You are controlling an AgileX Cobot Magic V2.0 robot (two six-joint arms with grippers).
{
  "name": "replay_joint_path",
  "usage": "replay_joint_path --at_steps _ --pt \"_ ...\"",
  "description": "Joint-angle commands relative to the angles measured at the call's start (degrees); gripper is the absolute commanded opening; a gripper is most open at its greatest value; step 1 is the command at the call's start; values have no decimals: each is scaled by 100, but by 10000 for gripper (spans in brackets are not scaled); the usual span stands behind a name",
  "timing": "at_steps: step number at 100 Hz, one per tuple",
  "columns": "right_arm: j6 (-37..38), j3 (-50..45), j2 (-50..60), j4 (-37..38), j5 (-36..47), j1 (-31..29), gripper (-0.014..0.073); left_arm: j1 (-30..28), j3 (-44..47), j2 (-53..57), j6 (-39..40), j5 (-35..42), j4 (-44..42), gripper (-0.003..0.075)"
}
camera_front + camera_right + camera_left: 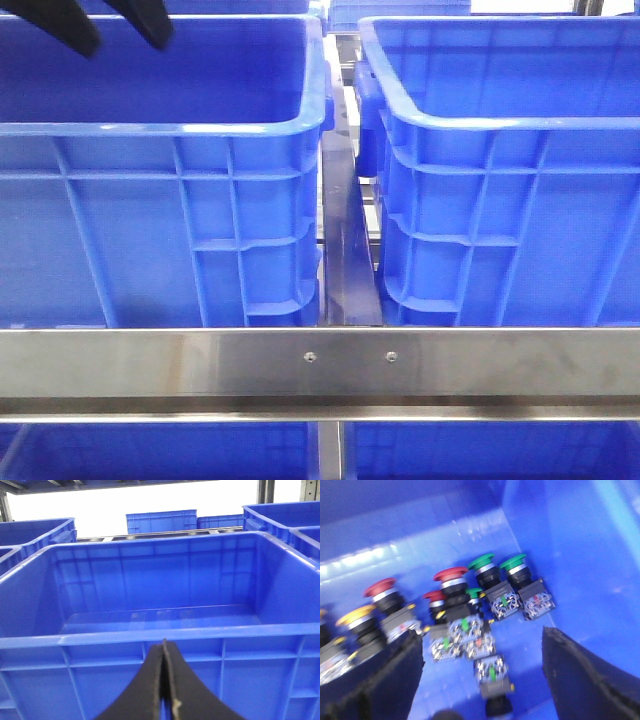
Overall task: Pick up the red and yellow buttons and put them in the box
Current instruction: 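Lower the left gripper and close it on a red mushroom button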
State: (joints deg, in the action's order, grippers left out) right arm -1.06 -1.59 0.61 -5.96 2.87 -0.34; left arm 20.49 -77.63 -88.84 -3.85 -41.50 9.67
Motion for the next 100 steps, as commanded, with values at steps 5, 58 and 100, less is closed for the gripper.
replay_joint_path --at_steps 5,58,100 --pt "-3 116 140 23 455 -8 -68 45 -407 -210 62 230 18 475" --pt "-3 116 140 23 455 -8 -68 56 -554 -995 567 504 -571 475" --pt "-3 116 140 23 455 -8 -68 56 -554 -1446 607 605 -396 475"
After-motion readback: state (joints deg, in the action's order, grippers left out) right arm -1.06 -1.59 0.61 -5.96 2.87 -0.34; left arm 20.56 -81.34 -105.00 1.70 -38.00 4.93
